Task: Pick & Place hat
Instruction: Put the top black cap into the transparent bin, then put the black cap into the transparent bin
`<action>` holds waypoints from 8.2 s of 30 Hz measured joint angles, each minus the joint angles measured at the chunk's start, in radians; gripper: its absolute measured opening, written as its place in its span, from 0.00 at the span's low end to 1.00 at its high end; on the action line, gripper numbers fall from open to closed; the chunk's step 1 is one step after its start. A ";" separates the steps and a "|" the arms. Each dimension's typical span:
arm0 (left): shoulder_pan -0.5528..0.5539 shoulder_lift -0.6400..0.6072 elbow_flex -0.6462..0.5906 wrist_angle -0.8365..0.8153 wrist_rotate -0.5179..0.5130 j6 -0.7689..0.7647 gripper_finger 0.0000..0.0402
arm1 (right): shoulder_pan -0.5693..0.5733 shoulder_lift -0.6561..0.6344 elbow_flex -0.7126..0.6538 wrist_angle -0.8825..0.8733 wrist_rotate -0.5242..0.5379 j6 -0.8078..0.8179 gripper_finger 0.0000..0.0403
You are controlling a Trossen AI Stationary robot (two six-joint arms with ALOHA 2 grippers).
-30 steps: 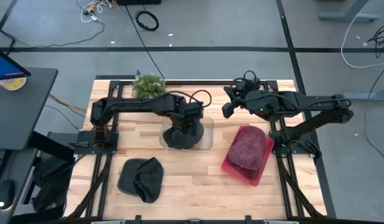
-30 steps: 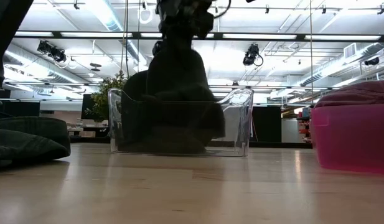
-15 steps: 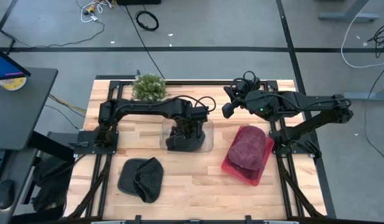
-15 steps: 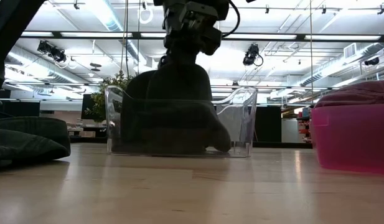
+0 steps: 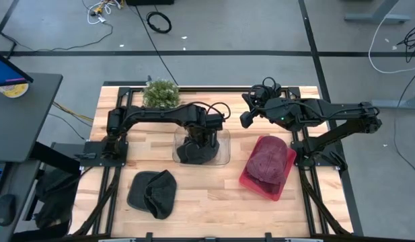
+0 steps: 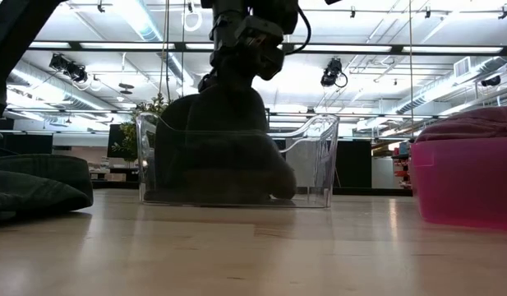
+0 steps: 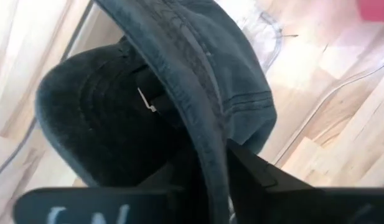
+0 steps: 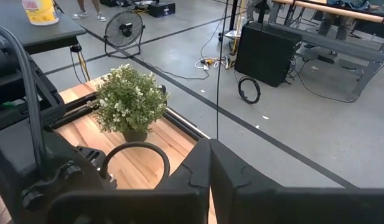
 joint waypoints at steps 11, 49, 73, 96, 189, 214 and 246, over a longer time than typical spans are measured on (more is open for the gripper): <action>0.000 -0.016 0.000 -0.020 -0.019 0.058 0.59 | 0.000 0.000 0.000 0.000 0.000 0.000 0.01; -0.045 -0.205 -0.002 0.107 -0.220 0.017 0.55 | 0.000 0.000 0.000 0.003 -0.029 0.012 0.01; -0.303 -0.610 -0.299 -0.240 -0.077 -0.032 0.01 | 0.000 0.000 0.000 -0.062 -0.117 0.028 0.01; -0.249 -1.056 -1.258 0.432 0.235 -0.209 0.11 | 0.000 0.034 0.000 -0.015 -0.190 0.083 0.01; -0.170 -0.833 -0.082 0.096 -0.187 0.379 0.03 | -0.001 0.140 0.000 0.134 -0.314 0.002 0.02; -0.171 -0.786 -0.058 0.172 -0.482 0.776 0.03 | -0.106 -0.076 0.000 0.227 -0.461 0.053 0.26; -0.237 -0.785 -0.058 0.933 -0.043 1.395 0.03 | -0.413 0.127 0.000 1.034 -1.711 0.738 0.42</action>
